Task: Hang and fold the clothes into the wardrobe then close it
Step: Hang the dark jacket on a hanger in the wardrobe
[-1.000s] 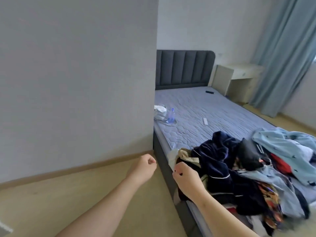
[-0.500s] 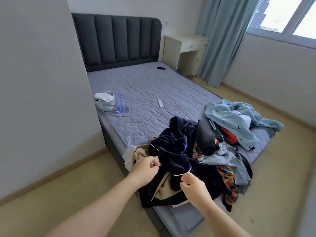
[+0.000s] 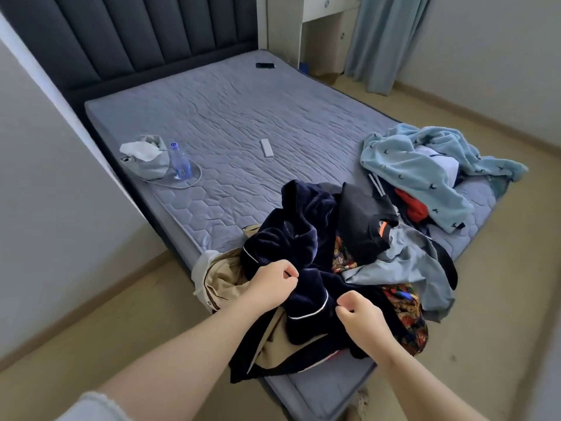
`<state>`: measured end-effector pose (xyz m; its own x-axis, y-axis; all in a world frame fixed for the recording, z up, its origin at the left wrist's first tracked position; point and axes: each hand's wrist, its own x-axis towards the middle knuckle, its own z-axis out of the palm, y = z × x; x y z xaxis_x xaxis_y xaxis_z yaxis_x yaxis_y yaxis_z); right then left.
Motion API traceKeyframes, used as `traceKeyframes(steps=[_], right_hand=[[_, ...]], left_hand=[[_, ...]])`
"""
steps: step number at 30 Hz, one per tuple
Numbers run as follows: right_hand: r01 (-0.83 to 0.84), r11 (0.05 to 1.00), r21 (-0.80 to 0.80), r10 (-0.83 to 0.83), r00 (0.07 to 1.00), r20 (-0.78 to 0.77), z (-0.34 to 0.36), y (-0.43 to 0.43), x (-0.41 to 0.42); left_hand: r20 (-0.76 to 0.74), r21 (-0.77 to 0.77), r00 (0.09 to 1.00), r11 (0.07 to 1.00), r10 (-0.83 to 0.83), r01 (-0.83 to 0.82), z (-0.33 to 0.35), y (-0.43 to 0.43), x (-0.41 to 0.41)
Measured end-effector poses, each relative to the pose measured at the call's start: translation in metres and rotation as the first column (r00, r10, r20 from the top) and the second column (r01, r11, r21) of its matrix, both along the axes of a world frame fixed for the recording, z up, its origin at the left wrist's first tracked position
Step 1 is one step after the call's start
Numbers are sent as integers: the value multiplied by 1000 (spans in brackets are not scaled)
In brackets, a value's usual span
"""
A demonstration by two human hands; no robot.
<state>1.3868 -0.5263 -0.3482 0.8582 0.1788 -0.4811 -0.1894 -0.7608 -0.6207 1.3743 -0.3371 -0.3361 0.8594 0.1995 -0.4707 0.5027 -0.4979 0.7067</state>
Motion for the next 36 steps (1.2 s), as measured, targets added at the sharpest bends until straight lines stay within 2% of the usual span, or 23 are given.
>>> traceKeyframes(steps=[5,9,14,17,20,25,28,32,36], right_hand=[[-171,985,-38,167,981,-95,-35,-21,73],[-371,924,-90,357,923,-144,-55,-35,121],[-496,863,-96,470,858,-208,-68,-49,156],[-525,850,-31,508,835,-212,-76,-53,160],[-547,837,-1,529,810,-252,-88,-63,163],[-608,793,-30,564,752,-342,-104,-91,171],[-602,798,-36,552,754,-357,-113,-100,178],[-588,808,-34,537,759,-369,-128,-93,189],[-546,838,-1,512,787,-344,-136,-75,197]], left_hand=[[-86,11,981,985,172,-172,-39,-33,50],[-168,6,921,934,352,-356,-62,-64,68],[-247,96,834,868,494,-486,-81,-90,76],[-284,160,807,856,518,-492,-92,-103,80],[-331,141,805,869,492,-474,-104,-122,83],[-334,225,821,885,463,-407,-123,-144,78],[-330,310,815,870,476,-383,-132,-141,80],[-361,291,785,860,504,-419,-150,-139,93],[-318,429,776,812,545,-395,-165,-135,99]])
